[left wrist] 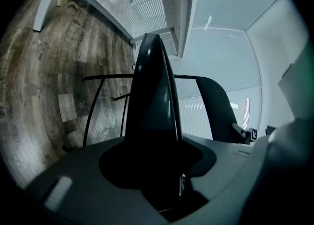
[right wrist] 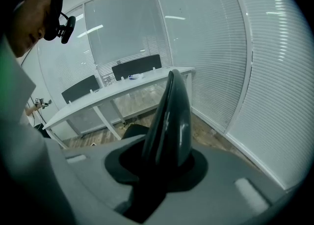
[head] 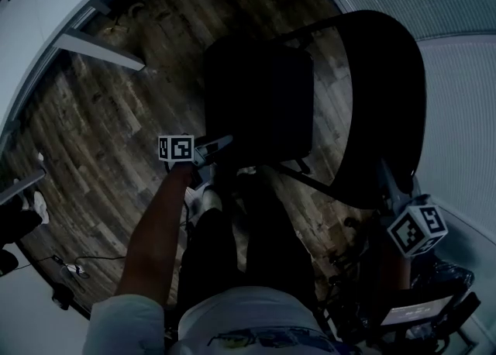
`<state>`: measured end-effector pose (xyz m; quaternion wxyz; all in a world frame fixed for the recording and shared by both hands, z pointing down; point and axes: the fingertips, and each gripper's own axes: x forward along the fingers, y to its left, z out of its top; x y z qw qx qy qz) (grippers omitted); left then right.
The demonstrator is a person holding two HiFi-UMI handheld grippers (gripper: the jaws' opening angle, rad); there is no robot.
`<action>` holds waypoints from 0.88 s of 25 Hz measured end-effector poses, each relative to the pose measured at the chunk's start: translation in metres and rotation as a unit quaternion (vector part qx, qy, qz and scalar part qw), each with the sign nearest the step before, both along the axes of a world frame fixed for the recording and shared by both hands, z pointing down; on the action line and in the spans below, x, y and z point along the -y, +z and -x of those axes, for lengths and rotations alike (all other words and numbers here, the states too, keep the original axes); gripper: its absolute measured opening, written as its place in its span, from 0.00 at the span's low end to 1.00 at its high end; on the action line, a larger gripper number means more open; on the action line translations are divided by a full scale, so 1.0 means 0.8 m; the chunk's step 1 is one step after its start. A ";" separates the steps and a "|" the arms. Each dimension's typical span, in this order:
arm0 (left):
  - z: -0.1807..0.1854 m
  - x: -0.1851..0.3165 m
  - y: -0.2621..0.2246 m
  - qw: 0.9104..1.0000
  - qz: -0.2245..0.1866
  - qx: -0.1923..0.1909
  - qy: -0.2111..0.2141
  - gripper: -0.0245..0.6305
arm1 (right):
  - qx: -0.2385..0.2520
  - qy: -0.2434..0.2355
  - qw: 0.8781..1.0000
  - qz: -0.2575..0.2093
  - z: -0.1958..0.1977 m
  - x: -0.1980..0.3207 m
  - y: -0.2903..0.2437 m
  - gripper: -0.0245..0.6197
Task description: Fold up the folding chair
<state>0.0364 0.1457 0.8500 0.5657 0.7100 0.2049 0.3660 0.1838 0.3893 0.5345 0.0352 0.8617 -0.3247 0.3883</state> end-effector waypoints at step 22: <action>-0.026 -0.066 -0.093 0.999 -0.040 0.001 0.017 0.28 | -0.006 0.003 1.000 0.000 0.000 -0.011 -0.042 0.17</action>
